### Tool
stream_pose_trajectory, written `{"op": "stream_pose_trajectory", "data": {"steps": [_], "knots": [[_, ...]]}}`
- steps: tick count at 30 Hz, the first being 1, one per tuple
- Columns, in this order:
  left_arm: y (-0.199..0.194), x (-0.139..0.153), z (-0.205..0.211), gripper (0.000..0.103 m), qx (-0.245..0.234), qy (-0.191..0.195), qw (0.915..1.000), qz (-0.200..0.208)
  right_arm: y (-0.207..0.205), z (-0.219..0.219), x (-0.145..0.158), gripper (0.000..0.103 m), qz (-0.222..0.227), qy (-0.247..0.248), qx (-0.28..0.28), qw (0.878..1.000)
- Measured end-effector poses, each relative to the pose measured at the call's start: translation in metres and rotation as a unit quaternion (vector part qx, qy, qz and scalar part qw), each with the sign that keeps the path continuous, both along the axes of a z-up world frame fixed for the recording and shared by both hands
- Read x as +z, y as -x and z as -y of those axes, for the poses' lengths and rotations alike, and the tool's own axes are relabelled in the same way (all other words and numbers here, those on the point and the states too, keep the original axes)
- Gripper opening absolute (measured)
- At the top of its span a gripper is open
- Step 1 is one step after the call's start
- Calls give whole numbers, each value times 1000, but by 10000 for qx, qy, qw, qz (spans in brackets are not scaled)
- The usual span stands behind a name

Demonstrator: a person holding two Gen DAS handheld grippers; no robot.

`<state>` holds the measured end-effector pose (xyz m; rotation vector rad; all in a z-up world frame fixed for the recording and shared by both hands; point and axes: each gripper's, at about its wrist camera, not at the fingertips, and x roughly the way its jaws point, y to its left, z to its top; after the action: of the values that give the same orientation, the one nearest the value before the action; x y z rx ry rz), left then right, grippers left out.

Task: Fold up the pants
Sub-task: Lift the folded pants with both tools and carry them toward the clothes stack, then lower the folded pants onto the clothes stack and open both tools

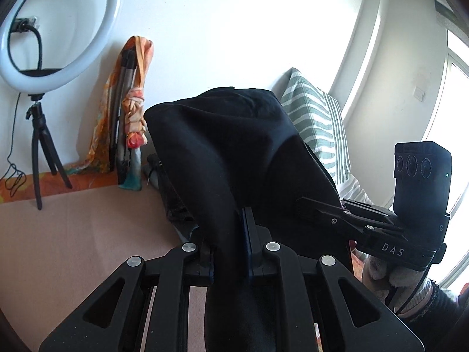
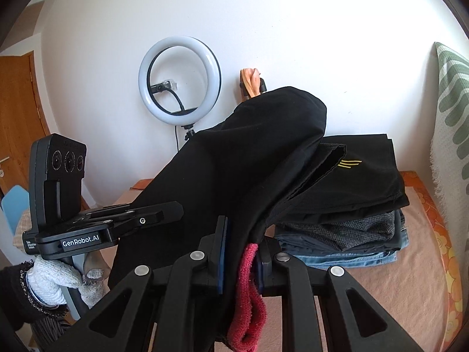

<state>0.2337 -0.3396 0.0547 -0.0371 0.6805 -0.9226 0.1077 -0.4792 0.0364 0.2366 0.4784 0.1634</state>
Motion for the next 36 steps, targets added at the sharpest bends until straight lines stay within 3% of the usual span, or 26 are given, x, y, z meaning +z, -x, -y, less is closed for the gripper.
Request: {"op": "stream_pose_trajectory", "data": {"steps": [13,20,24,32,36], "knots": [[-68,14,75,12,-112,-9,9998,189,-63,69,33,14,-30,418,-248,9988],[-105,4,114,12,-45,-45,9998,180,-110,115,38,13,-112,377,-262,9989],[-122,-12,131,12,33,-83,10000,14,-137,138,27,13,-222,310,-275,9989],[-144,-58,152,16,351,-736,9966,-112,-171,177,-28,15,-832,34,-471,9954],[-142,-68,152,23,492,-1119,9925,46,-175,180,-51,26,-1109,520,-799,9892]]}}
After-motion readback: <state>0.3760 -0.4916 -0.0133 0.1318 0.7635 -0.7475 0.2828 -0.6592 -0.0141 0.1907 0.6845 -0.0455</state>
